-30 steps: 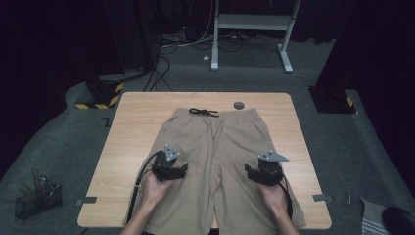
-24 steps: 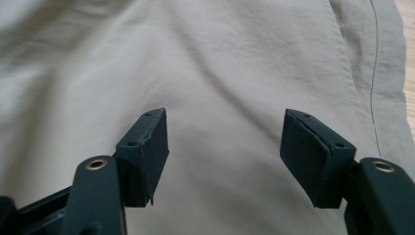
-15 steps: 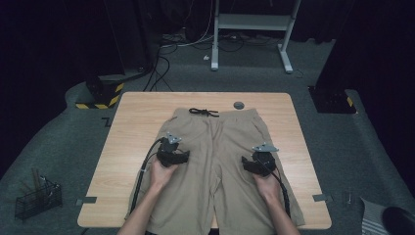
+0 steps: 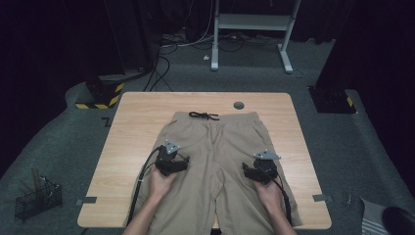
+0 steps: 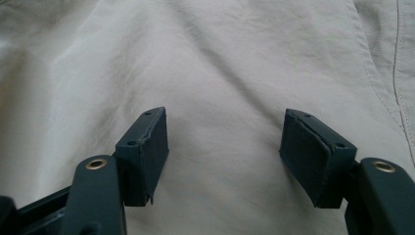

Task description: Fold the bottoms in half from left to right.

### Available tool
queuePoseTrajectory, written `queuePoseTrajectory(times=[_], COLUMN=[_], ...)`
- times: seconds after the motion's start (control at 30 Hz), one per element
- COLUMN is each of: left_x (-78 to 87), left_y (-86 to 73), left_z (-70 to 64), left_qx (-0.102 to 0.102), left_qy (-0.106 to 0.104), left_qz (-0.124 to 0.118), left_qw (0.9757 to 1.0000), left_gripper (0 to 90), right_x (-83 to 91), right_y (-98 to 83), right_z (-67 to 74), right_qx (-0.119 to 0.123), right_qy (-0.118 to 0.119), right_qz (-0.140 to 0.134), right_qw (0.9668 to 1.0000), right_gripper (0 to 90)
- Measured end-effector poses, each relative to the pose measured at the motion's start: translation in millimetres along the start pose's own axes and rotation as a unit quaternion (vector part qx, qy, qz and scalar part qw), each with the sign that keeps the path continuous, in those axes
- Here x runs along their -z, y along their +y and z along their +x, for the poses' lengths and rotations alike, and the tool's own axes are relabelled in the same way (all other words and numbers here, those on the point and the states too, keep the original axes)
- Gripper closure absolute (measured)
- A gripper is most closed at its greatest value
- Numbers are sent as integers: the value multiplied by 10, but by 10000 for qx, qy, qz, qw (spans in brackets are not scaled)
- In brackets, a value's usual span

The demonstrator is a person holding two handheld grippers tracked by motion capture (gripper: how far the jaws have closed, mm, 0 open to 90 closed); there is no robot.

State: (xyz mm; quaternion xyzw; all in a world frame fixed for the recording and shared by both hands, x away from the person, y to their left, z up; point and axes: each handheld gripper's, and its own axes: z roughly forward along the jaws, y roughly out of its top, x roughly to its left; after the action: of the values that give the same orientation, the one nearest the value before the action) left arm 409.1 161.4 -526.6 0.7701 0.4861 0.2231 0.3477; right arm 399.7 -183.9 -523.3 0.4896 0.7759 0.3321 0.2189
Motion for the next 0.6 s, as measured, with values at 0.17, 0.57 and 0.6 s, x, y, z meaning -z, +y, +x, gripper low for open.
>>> queuePoseTrajectory(times=[0.17,0.57,0.6], left_x=[174,183,142], left_y=[-153,196,247], left_z=[-126,-6,18], left_qx=[-79,82,104], left_qy=[-99,-252,-251], left_qz=[-4,-164,-148], left_qw=[9999,9995,9995], left_gripper=[300,298,305], right_x=[189,212,157], right_y=[-176,163,232], right_z=[105,93,72], right_qx=[37,63,32], right_qy=[51,223,227], right_qz=[-4,-292,-287], right_qw=[10000,9993,9993], right_gripper=[344,366,368])
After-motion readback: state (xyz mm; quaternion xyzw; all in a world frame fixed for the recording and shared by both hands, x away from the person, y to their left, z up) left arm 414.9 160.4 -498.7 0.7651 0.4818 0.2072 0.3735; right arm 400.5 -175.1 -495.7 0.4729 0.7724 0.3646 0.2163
